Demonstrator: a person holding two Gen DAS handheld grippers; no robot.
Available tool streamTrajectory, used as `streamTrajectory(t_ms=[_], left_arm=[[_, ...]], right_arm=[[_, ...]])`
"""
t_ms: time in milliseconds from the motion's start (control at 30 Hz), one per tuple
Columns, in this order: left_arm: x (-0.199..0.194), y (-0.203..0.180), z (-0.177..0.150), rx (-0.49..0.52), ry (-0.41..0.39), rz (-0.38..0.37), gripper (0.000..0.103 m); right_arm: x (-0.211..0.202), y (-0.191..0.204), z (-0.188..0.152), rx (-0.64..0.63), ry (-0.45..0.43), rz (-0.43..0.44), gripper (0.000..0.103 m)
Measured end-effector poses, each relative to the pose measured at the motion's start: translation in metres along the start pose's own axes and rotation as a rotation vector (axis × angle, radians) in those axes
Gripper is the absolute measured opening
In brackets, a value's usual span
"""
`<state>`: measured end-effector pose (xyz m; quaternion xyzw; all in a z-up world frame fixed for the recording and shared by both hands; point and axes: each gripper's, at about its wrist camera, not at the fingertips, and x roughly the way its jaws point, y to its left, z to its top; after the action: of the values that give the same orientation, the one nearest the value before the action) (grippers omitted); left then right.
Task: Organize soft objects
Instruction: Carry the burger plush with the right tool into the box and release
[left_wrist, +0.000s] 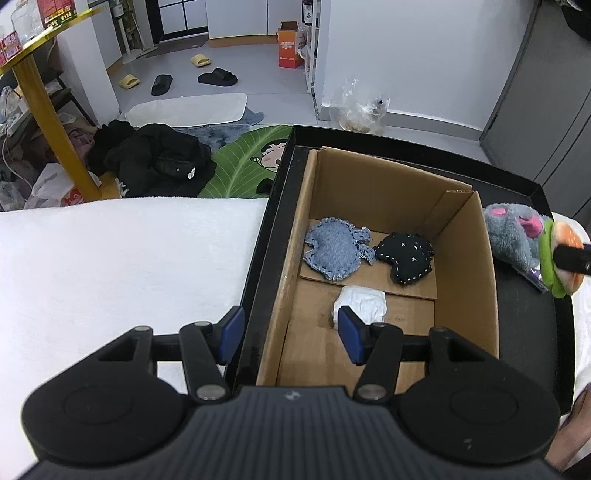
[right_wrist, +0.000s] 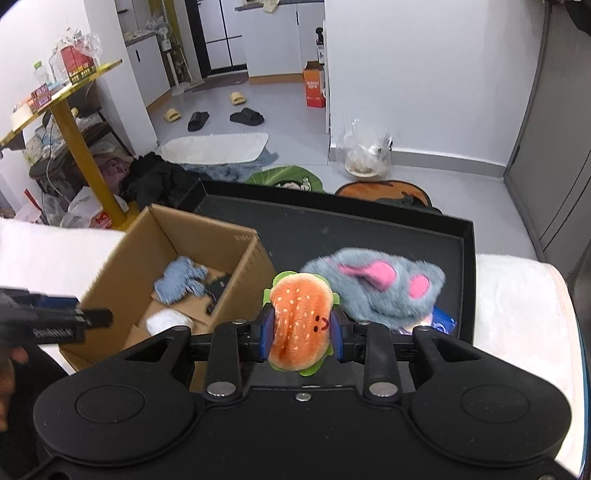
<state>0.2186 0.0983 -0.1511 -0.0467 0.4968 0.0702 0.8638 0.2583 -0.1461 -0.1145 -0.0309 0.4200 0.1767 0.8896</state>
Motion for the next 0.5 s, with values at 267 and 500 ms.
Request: streamTrajectory(t_ms=[267,500], left_arm=[[0.003,0.011,-0.002,-0.032,0.000,-0.044,0.051],[0.005,0.017,-0.002,-0.053,0.002,-0.069,0.049]], right_arm=[[-0.001,0.026,0.016,-0.016,-0.029,-0.011,0.030],[0.000,0.043,0.021,-0.030,-0.041,-0.006,0.031]])
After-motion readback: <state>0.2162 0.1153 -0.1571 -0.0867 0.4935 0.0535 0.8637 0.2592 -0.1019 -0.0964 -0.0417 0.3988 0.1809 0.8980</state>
